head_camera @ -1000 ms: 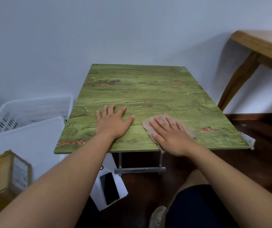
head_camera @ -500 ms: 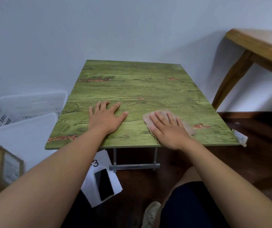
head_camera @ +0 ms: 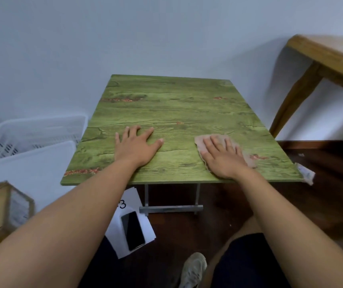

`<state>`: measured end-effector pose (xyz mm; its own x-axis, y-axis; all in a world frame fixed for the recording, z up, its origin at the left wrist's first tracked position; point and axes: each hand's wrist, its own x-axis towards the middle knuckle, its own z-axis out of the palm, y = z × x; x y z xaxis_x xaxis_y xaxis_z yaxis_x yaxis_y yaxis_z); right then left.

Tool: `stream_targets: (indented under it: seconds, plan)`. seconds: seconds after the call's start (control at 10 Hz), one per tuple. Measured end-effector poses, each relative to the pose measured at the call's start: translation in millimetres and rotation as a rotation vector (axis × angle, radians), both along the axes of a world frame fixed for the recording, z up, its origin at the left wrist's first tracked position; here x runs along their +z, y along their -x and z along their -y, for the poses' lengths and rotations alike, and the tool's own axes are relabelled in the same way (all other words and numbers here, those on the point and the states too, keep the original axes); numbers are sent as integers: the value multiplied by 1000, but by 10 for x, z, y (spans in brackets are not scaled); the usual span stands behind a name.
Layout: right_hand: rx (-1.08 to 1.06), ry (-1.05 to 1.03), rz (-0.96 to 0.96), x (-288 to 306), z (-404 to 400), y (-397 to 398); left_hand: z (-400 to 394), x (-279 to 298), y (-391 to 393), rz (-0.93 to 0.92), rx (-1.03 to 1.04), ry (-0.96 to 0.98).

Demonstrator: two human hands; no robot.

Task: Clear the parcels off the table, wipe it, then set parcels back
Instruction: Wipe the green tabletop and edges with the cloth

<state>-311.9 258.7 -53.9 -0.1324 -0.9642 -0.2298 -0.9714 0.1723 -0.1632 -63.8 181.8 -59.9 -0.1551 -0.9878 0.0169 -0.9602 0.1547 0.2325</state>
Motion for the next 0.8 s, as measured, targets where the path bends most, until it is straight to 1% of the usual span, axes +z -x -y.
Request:
stream_targets:
  seconds: [0.1, 0.2, 0.3, 0.4, 0.5, 0.6, 0.7, 0.8]
  plan:
    - [33, 1, -24, -32, -284, 246, 13, -7, 6, -13, 0, 1]
    - [-125, -40, -9, 9, -274, 634, 14, -4, 17, -14, -5, 0]
    - [-274, -46, 31, 46, -39, 714, 10, -2, 22, -11, -3, -3]
    - [-303, -51, 63, 63, 141, 494, 7, -5, 22, -5, -5, -4]
    - [-163, -25, 37, 30, 25, 273, 8, 1, 4, 6, -6, 4]
    - [-51, -6, 0, -23, -275, 378, 18, -10, 6, 10, -7, 11]
    - [-116, -32, 9, -4, -366, 726, 24, -15, 24, 11, -7, 15]
    - [-260, -48, 27, 48, -162, 918, 17, -8, 33, 9, -5, 9]
